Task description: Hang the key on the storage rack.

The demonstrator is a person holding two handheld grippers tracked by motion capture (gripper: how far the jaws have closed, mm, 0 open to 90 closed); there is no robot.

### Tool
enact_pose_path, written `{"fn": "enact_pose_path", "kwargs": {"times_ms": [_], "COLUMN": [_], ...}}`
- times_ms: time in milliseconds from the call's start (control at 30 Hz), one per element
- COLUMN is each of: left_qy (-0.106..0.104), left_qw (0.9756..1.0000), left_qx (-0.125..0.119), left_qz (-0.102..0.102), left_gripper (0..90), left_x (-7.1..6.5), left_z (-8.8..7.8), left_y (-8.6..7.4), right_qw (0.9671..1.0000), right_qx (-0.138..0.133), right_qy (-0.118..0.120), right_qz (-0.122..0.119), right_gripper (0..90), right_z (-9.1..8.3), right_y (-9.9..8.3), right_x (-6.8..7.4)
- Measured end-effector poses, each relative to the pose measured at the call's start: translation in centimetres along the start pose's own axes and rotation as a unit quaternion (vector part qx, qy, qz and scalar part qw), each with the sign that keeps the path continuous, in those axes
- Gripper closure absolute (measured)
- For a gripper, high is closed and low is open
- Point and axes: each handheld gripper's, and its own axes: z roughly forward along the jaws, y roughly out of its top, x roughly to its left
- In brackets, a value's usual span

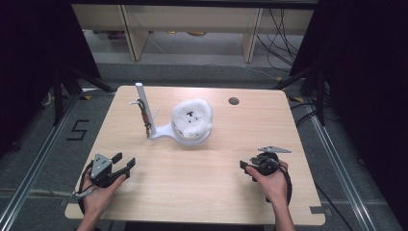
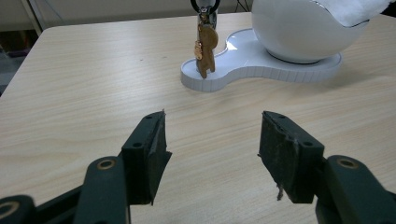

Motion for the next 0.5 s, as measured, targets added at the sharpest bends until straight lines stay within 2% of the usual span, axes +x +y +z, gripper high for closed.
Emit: {"fn": "enact_pose_path", "kwargs": {"times_ms": [167,300,500], "left_qy": [-0.004,0.0,0.0], "left_qw": [1.0,1.0,1.0], "left_qx": [-0.006,-0.003,-0.003], "left_qz": [0.002,0.003,0.005], "left_gripper": [40.0,40.1,40.1], "left_x": [-0.12,-0.14,-0.26], "left_z": [0.02,-0.1,-0.05], "left_y": [-0.4,-0.37,-0.37], "right_qw": [1.0,1.0,1.0], "right_qx": [-0.001,0.001,0.001], "right_qy": [0.004,-0.001,0.005], "right_qz": [0.001,-0.001,-0.002], "right_gripper": [43.4,43.3,43.2], "right_z": [0.14,0.26,0.32], "right_y": [-0.07,-0.13,-0.17], "right_x": [0.0,-0.01,0.08]}}
